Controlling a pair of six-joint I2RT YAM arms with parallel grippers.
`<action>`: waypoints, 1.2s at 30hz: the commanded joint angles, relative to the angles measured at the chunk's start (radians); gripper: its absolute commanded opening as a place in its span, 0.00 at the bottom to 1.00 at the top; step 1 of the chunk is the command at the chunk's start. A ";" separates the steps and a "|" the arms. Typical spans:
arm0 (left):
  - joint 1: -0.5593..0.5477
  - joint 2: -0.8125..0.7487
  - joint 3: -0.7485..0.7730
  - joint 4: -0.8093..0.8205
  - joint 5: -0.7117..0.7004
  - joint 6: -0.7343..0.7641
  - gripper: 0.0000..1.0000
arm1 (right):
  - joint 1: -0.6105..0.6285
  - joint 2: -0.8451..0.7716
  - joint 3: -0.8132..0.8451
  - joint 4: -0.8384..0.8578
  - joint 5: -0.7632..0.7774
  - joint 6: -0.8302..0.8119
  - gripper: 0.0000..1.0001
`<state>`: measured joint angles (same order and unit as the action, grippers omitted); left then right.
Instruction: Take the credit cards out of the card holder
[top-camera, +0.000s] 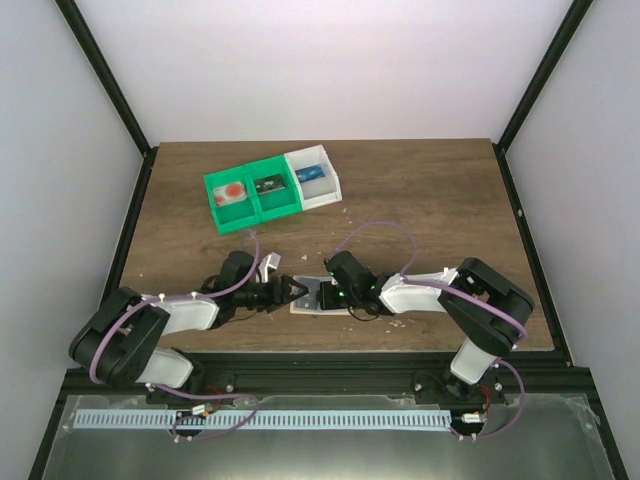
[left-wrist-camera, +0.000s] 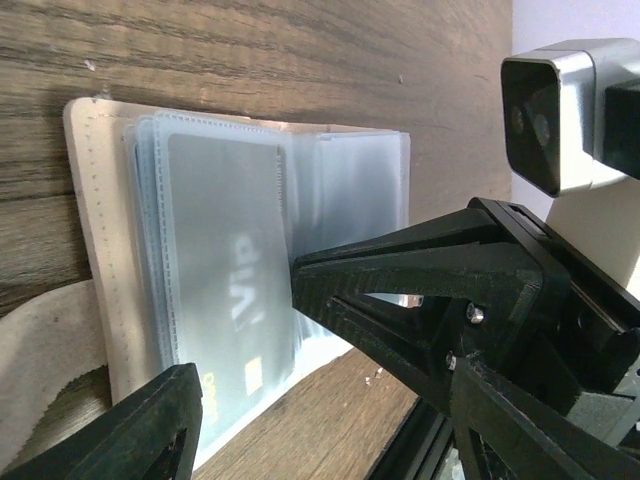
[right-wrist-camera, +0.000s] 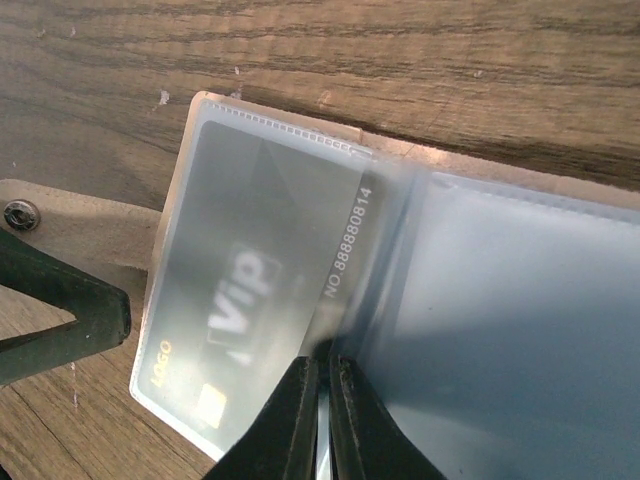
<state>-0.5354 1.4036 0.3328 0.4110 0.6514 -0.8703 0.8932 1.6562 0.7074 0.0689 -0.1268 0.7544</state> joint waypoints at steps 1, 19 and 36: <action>0.003 -0.014 0.020 -0.041 -0.031 0.035 0.70 | -0.004 0.033 -0.010 -0.037 0.028 0.001 0.07; -0.001 0.037 0.009 0.031 0.025 0.018 0.70 | -0.004 0.030 -0.014 -0.033 0.032 -0.003 0.08; -0.013 -0.011 0.017 0.017 0.031 0.007 0.70 | -0.004 0.038 -0.021 -0.022 0.023 -0.001 0.08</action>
<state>-0.5434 1.4288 0.3336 0.4164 0.6682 -0.8639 0.8932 1.6577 0.7063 0.0765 -0.1291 0.7532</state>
